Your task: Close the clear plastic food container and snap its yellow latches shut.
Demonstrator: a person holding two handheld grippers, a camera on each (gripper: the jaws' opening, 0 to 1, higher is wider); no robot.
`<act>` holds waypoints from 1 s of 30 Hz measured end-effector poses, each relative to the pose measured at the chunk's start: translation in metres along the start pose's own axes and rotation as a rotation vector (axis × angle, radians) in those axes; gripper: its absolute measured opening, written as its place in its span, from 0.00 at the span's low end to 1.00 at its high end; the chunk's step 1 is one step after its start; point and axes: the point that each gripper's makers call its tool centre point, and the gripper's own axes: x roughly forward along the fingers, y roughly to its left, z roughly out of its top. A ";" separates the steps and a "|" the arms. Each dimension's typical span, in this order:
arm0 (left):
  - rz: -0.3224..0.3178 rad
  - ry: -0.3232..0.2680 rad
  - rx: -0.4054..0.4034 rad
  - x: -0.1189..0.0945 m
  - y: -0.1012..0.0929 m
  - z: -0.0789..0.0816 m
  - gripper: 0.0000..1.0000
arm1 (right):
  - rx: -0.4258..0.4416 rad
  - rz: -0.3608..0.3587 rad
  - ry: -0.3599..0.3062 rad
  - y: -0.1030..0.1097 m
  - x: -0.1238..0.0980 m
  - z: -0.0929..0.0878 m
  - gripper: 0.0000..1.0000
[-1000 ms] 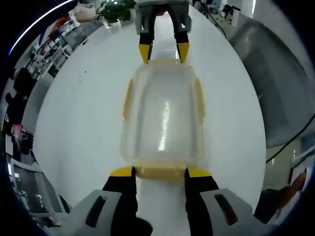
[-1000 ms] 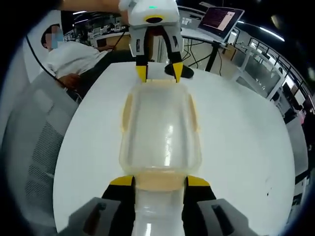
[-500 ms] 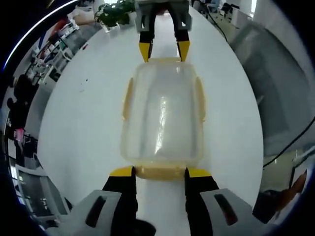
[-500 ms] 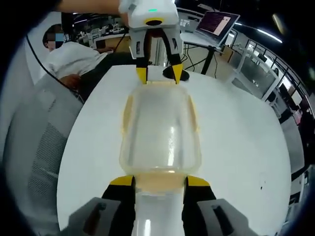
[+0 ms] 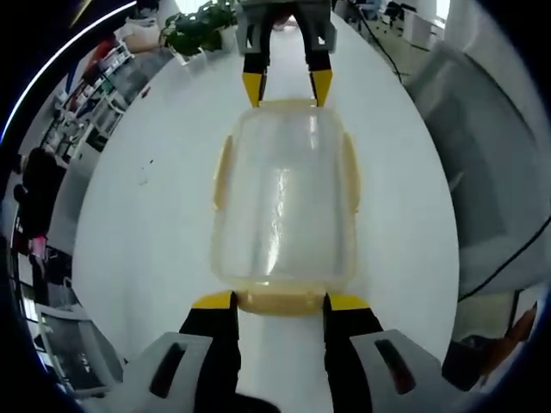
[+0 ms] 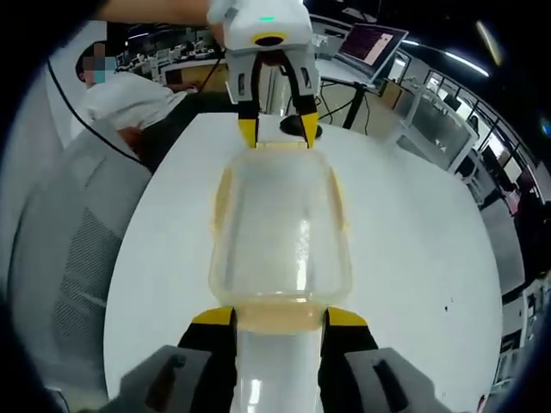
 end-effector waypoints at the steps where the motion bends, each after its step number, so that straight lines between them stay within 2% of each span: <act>1: 0.001 -0.002 0.003 0.001 0.000 0.004 0.35 | 0.001 -0.001 0.000 0.000 -0.002 -0.002 0.34; 19: -0.008 -0.010 0.038 0.023 -0.001 0.061 0.35 | 0.023 -0.013 0.025 0.004 -0.033 -0.056 0.35; 30: -0.020 -0.025 0.036 0.040 -0.003 0.089 0.35 | 0.039 -0.009 0.033 0.005 -0.047 -0.085 0.35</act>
